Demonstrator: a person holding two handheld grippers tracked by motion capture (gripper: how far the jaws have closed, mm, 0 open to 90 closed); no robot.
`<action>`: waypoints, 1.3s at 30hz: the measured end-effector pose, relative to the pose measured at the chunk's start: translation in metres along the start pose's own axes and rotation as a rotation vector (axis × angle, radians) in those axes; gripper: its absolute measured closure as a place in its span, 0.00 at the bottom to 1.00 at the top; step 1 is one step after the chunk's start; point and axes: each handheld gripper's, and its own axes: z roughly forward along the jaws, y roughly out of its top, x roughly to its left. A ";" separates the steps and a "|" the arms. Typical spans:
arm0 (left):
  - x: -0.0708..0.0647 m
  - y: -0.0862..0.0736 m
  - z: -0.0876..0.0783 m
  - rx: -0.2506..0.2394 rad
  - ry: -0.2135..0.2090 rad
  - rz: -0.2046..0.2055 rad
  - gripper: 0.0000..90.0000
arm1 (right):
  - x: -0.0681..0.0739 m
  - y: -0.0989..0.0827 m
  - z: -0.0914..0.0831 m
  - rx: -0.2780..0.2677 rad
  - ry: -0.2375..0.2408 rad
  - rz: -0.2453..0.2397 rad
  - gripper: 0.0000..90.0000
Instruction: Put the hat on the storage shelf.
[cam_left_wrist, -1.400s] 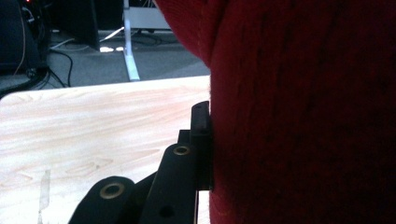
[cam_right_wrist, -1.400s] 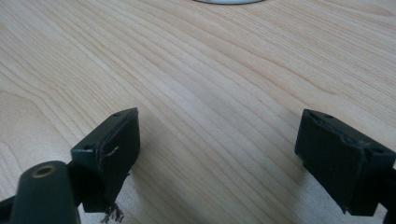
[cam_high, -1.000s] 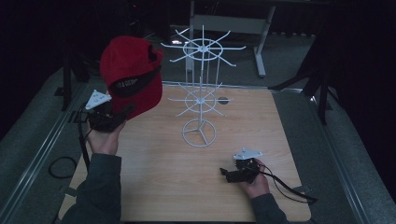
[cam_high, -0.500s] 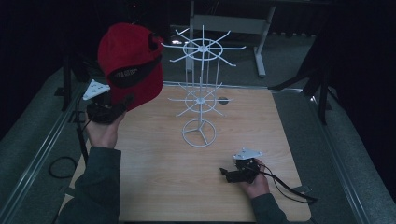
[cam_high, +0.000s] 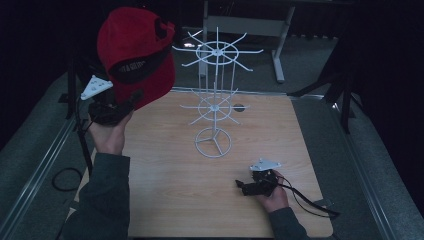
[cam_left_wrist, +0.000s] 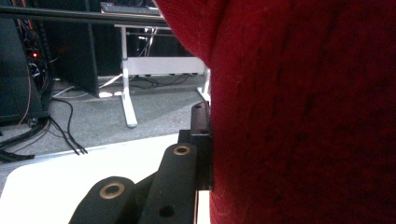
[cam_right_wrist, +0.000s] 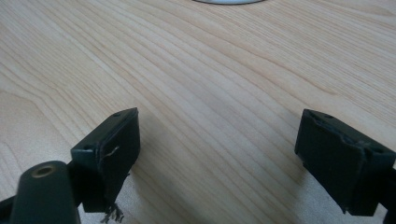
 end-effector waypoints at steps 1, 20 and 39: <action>0.000 0.001 0.000 0.000 -0.002 0.001 0.93 | 0.000 0.000 0.000 0.000 0.000 0.000 0.15; -0.008 0.002 -0.003 -0.021 -0.026 0.025 0.93 | 0.000 0.000 0.000 0.001 0.001 0.001 0.15; -0.011 -0.009 0.000 -0.007 -0.009 0.046 0.93 | 0.000 0.000 0.000 0.000 0.001 -0.001 0.15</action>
